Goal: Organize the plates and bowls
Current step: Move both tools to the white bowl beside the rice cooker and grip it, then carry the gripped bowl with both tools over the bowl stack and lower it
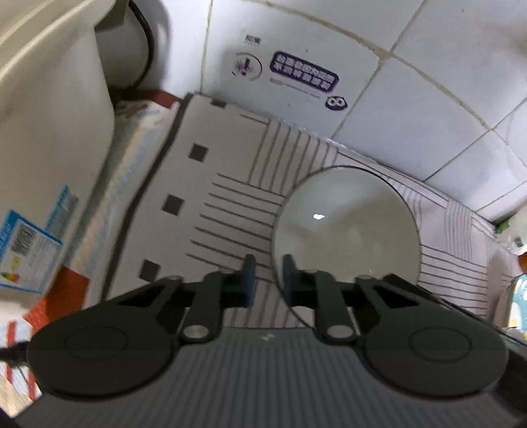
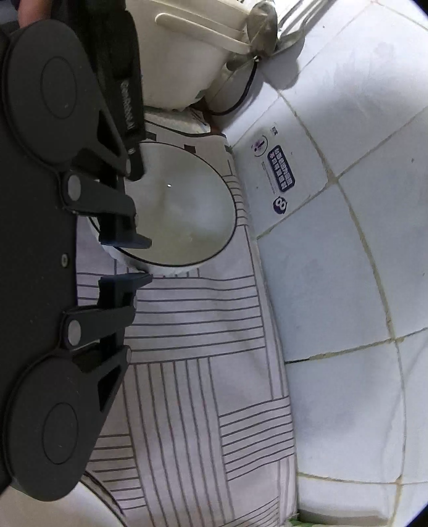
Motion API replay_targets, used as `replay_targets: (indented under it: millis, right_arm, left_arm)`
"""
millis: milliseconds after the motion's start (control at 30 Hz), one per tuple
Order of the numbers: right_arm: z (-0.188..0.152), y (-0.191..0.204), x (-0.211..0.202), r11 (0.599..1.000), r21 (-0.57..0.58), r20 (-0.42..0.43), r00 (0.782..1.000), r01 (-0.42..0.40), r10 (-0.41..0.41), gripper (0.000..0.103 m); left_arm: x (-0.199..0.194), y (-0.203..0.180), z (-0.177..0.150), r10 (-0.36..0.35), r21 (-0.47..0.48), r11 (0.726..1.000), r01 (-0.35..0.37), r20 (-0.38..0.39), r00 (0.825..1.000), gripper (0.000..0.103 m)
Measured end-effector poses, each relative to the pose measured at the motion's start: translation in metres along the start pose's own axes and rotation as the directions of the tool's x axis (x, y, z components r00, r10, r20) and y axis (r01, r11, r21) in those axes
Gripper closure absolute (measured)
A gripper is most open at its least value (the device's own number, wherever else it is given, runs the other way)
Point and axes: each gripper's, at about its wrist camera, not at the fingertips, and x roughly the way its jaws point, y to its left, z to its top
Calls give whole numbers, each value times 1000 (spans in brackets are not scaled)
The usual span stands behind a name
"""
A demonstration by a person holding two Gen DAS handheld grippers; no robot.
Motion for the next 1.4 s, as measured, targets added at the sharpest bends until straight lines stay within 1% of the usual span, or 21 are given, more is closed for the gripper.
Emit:
replay_targets:
  millis: [33, 133, 200, 267, 400, 467, 600, 700, 833, 867, 1000, 1100, 1167, 1267, 1400]
  right_arm:
    - [0, 1, 1, 1000, -7, 4, 1000, 7, -6, 87]
    - [2, 1, 5, 1000, 3, 0, 1000, 18, -18, 86]
    - [3, 0, 5, 1000, 5, -14, 1000, 22, -22, 87]
    - [3, -2, 1, 1000, 25, -26, 1000, 15, -14, 87]
    - [0, -7, -22, 1000, 27, -16, 1000, -11, 12, 87]
    - [-1, -9, -35, 999, 35, -12, 1000, -27, 27, 86]
    - [-3, -11, -67, 999, 27, 19, 999, -47, 46, 86]
    - [-5, -16, -97, 998, 18, 50, 997, -52, 51, 86]
    - [-8, -29, -139, 999, 15, 98, 994, -46, 44, 86]
    - [-9, -33, -148, 999, 14, 108, 993, -40, 38, 86]
    - [-11, -43, -182, 999, -48, 159, 987, 2, 6, 86]
    - [-9, -58, -202, 999, -45, 164, 986, 12, -5, 86]
    - [-9, -67, -214, 999, -43, 176, 984, 17, -9, 86]
    - [-11, -79, -227, 999, -38, 190, 982, 31, -23, 86]
    - [-17, -94, -232, 1000, -1, 186, 982, 27, -26, 86]
  left_arm:
    - [0, -1, -1, 1, -8, 1000, -1, -4, 1000, 95]
    - [-2, -9, -3, 37, 7, 999, -37, 10, 999, 96]
    - [-5, -14, -4, 58, 23, 998, -58, 2, 998, 96]
    - [-12, -17, -6, 62, 19, 998, -62, -11, 998, 96]
    - [-33, -23, -12, 61, 15, 998, -60, -16, 998, 96]
    - [-48, -28, -18, 53, 12, 999, -53, 1, 999, 96]
    - [-75, -45, -27, 48, 40, 998, -49, 20, 999, 95]
    - [-96, -60, -35, 26, 64, 998, -28, 26, 999, 95]
    - [-119, -91, -51, -19, 98, 995, 14, 49, 999, 95]
    - [-124, -100, -56, -26, 113, 993, 20, 54, 998, 95]
    - [-135, -133, -69, -43, 161, 986, 34, 57, 997, 94]
    - [-145, -153, -81, -77, 195, 979, 62, 69, 995, 94]
    - [-147, -165, -87, -88, 214, 974, 74, 55, 995, 93]
    - [-148, -181, -96, -95, 241, 967, 82, 43, 995, 93]
    - [-143, -193, -105, -95, 262, 961, 85, 24, 995, 93]
